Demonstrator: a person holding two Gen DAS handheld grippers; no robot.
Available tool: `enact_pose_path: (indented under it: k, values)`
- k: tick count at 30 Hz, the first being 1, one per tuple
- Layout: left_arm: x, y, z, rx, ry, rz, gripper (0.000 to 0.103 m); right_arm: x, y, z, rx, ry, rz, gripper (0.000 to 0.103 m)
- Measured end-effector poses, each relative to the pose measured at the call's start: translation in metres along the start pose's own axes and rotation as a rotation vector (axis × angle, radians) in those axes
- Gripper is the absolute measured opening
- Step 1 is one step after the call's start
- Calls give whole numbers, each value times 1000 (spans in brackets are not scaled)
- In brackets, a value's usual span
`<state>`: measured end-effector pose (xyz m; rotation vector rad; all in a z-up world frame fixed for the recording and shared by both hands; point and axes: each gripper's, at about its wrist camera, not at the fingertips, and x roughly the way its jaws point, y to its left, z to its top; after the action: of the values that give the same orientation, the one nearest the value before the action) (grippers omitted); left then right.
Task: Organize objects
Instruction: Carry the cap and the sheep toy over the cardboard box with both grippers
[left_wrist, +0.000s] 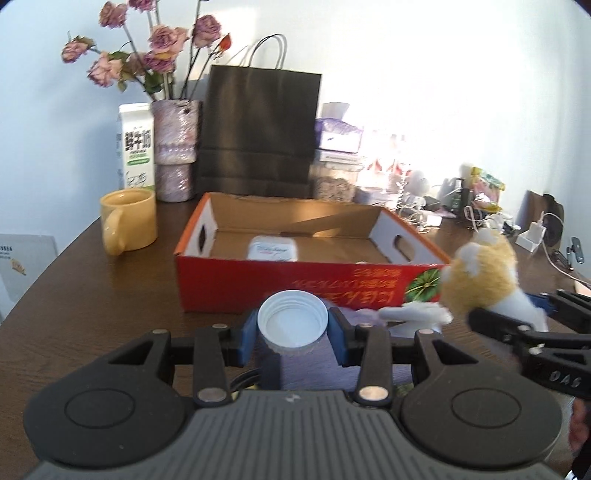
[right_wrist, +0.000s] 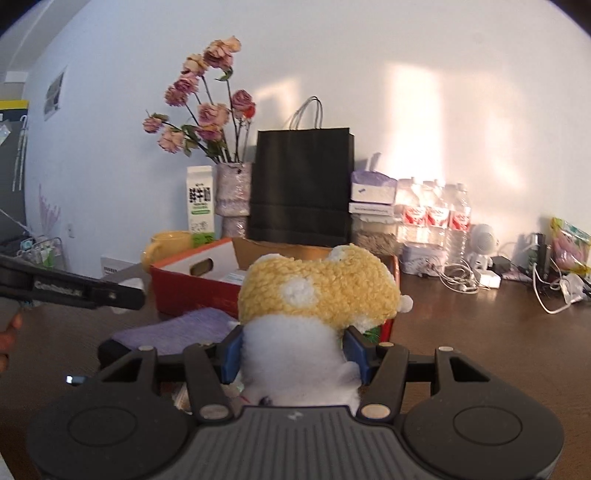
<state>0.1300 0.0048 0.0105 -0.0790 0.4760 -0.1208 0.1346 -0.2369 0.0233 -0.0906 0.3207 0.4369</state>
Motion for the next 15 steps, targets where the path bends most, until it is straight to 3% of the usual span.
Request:
enact_pose_path:
  k: [15]
  values:
    - [13, -17, 38, 28, -64, -16, 40, 34, 17, 29, -21, -8, 46, 55]
